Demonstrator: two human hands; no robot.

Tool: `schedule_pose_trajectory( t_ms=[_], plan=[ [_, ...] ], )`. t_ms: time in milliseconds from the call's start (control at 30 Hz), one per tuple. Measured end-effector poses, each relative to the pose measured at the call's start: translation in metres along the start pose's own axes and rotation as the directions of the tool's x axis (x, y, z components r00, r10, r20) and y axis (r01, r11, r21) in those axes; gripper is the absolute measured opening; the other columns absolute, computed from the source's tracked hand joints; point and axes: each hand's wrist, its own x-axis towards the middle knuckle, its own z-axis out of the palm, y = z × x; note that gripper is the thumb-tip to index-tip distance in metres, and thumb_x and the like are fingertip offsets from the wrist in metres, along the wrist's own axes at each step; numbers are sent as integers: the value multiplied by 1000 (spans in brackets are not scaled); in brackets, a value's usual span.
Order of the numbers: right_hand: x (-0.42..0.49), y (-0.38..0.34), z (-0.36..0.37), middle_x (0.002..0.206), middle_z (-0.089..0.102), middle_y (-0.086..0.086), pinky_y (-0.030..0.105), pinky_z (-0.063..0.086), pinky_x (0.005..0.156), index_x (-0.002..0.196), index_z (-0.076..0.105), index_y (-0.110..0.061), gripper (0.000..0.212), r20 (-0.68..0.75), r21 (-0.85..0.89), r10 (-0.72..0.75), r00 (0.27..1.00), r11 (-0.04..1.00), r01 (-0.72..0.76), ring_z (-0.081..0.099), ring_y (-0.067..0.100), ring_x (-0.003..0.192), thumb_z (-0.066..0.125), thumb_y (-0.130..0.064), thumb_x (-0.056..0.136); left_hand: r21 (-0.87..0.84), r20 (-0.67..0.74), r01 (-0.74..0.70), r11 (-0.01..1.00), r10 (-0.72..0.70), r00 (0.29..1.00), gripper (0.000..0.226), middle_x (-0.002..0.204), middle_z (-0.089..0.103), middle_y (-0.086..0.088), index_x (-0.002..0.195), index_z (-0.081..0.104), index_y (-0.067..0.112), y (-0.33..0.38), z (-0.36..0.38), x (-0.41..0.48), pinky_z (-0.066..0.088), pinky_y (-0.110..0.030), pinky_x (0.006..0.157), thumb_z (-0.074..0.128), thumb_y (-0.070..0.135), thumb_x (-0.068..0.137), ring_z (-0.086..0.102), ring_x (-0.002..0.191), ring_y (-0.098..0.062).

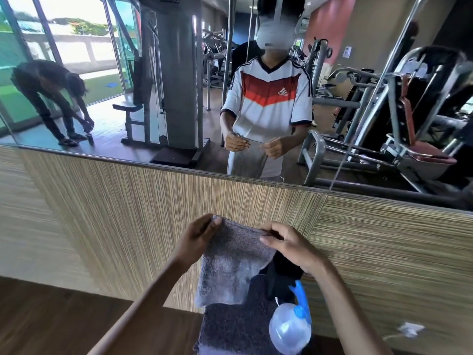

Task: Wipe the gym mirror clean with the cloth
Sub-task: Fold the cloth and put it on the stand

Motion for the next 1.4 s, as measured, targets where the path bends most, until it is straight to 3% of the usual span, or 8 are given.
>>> schedule_pose_trajectory(
  t_ms=[100, 233, 300, 500, 733, 967, 1233, 1400],
  plan=[
    [-2, -1, -6, 89, 61, -5, 29, 45, 82, 92, 62, -22, 14, -172, 36, 21, 985, 999, -15, 57, 10, 83, 75, -23, 87, 10, -18, -41, 999, 41, 999, 25, 63, 52, 16, 79, 65, 48, 1, -1, 2, 31, -13, 55, 55, 70, 87, 41, 57, 0],
    [-6, -1, -5, 71, 49, -7, 22, 39, 64, 80, 54, -19, 26, -304, 35, -1, 953, 999, 12, 44, 3, 60, 79, -22, 83, 11, -87, -58, 998, 59, 994, 26, 89, 73, 11, 97, 71, 43, 0, 1, 4, 50, -27, 72, 62, 64, 85, 67, 77, -22],
    [-9, 0, -5, 72, 54, -8, 16, 39, 62, 81, 57, -18, 22, -349, 17, -35, 936, 999, 43, 47, -2, 59, 79, -20, 82, 55, -100, -85, 995, 90, 991, 22, 95, 74, 15, 99, 71, 33, -2, 1, 4, 53, -29, 75, 64, 52, 89, 70, 85, -17],
    [-14, 5, -14, 84, 62, -12, 21, 46, 68, 102, 66, -22, 12, -246, -79, 60, 967, 994, -82, 60, 2, 63, 71, -24, 91, 156, -44, -30, 987, 37, 998, 35, 77, 68, 3, 88, 68, 25, -7, -4, 6, 46, -32, 61, 62, 60, 87, 63, 70, -22],
    [7, 0, -8, 91, 65, -8, 10, 41, 71, 91, 63, -21, 5, -419, -104, -27, 908, 994, -18, 60, 2, 83, 66, -19, 95, 278, -54, 61, 959, -48, 997, 21, 67, 57, 12, 80, 59, 24, 4, 0, 26, 38, -11, 53, 61, 16, 99, 55, 59, 5],
    [-21, 43, -4, 87, 65, -4, 33, 51, 83, 95, 64, -21, 1, 72, -27, 157, 985, 988, -155, 64, 10, 82, 65, -21, 96, 55, 413, 313, 948, -307, 857, 30, 88, 68, -3, 89, 70, 16, -24, -27, -12, 54, -42, 87, 66, 46, 88, 64, 89, -23],
    [8, 54, 5, 95, 62, -12, 26, 51, 88, 103, 64, -21, 7, -108, -32, 198, 974, 979, -203, 62, 8, 96, 60, -17, 99, 213, 226, 294, 932, -340, 913, 14, 80, 64, 1, 82, 68, 37, -63, -8, 18, 44, -40, 74, 64, 51, 82, 57, 78, -20],
    [16, 57, 1, 82, 62, -12, 8, 40, 68, 90, 66, -19, 10, -299, -78, 123, 946, 985, -153, 57, 1, 76, 62, -13, 97, 263, 159, 276, 924, -323, 933, 10, 81, 63, 4, 93, 65, 15, -44, 10, 28, 46, -22, 72, 61, 9, 98, 58, 77, -10]
  ],
)
